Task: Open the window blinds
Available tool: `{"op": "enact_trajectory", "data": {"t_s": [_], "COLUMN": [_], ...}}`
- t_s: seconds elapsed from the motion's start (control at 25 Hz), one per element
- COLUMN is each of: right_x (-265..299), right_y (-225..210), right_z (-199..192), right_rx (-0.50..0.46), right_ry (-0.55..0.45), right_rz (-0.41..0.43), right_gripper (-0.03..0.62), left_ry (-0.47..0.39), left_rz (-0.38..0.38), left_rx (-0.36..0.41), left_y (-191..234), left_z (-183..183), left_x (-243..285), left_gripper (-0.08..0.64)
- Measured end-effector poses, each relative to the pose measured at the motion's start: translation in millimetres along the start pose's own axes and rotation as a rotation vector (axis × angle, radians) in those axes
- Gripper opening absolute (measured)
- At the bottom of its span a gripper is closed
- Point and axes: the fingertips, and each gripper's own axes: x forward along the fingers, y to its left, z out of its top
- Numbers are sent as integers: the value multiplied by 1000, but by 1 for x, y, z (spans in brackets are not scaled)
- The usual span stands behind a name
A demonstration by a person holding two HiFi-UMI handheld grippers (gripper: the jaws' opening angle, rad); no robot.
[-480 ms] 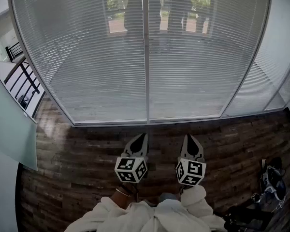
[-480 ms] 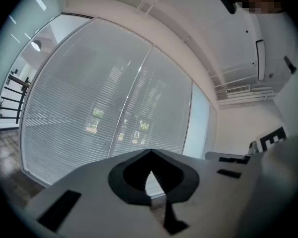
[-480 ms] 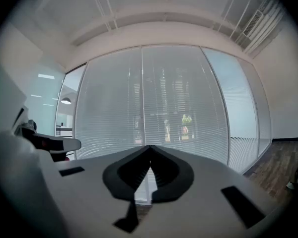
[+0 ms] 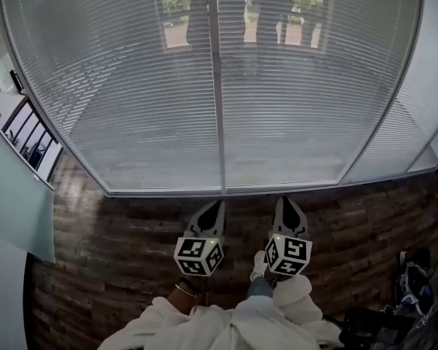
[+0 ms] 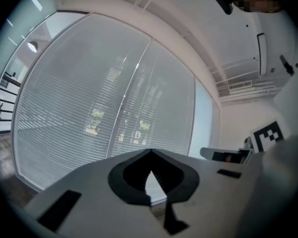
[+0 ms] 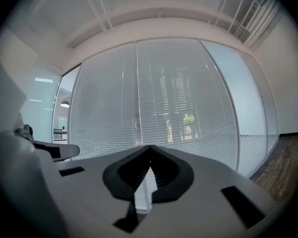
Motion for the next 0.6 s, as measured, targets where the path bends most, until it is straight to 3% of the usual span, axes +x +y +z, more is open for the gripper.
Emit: {"op": "enact_trajectory", "data": {"t_s": [0.16, 0.4, 0.6], "right_x": [99, 273, 373], "right_y": [-40, -155, -193], "right_z": [18, 71, 107], "right_rx": [-14, -15, -28], "right_ry": [-16, -29, -33], "right_rz": [51, 104, 129], "right_gripper": [11, 11, 11], "left_ry": [-9, -72, -119], "left_rz": [67, 153, 176], "left_rx": [-6, 2, -3], "left_y": [17, 12, 24], "left_z": [9, 61, 106], "left_x": [101, 307, 408], "left_gripper": [0, 0, 0]}}
